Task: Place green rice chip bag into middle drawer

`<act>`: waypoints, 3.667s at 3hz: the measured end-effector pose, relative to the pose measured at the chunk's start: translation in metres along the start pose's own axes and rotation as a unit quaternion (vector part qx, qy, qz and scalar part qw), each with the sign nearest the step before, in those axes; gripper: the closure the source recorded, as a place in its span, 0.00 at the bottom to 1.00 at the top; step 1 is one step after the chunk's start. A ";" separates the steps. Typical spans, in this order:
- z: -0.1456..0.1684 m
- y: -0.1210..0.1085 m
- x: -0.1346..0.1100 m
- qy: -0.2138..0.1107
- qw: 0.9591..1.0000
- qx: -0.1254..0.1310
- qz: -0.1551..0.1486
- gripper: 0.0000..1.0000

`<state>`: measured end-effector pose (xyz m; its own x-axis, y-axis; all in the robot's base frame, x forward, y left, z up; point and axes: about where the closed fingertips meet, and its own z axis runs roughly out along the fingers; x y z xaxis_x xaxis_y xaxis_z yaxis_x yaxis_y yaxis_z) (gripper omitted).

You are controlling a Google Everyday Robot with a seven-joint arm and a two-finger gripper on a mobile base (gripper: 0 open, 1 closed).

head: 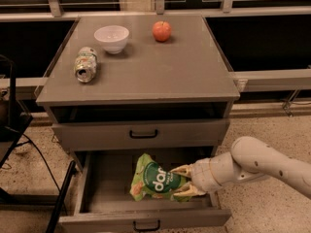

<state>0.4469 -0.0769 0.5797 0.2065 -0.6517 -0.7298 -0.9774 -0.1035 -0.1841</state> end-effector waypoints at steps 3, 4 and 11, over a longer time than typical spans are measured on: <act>0.011 -0.012 0.025 -0.008 0.999 0.016 -0.039 1.00; 0.027 -0.022 0.037 -0.012 0.998 0.011 -0.060 1.00; 0.114 -0.048 0.117 0.055 0.997 -0.011 -0.060 1.00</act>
Offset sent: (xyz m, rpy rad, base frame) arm 0.0157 -0.0143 -0.0194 0.0022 -0.0787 0.0172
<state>0.5228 -0.0624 0.4284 0.3177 -0.7123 -0.6259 -0.9467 -0.2017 -0.2510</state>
